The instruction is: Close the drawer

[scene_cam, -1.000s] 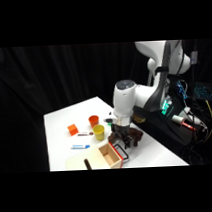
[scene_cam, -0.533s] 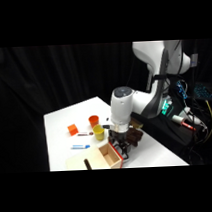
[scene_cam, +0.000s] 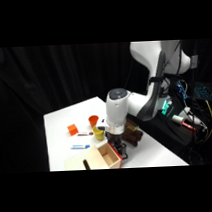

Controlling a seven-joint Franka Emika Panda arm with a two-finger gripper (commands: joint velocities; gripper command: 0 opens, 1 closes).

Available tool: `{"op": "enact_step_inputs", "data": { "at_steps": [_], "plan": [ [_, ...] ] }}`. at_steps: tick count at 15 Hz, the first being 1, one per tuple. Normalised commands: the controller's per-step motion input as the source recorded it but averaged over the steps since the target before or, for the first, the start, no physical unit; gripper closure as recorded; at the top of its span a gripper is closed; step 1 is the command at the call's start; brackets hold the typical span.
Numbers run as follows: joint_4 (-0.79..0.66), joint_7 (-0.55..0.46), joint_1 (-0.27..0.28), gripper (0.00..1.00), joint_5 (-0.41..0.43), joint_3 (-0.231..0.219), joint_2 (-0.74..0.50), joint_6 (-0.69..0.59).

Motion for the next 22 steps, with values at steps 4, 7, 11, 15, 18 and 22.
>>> {"op": "enact_step_inputs", "data": {
  "at_steps": [4, 7, 11, 15, 18, 22],
  "plan": [
    [0.35, -0.09, -0.074, 0.00, 0.050, 0.057, -0.06, -0.37],
    [0.35, -0.11, -0.088, 0.00, 0.054, 0.103, 0.02, -0.28],
    [0.32, -0.17, -0.134, 0.00, 0.116, 0.142, 0.12, -0.18],
    [0.41, -0.22, -0.154, 0.00, 0.163, 0.138, 0.28, -0.14],
    [0.57, -0.20, -0.109, 0.00, 0.133, 0.092, 0.42, -0.20],
    [0.47, -0.11, -0.009, 0.00, 0.026, 0.019, 0.28, -0.19]
  ]
}}
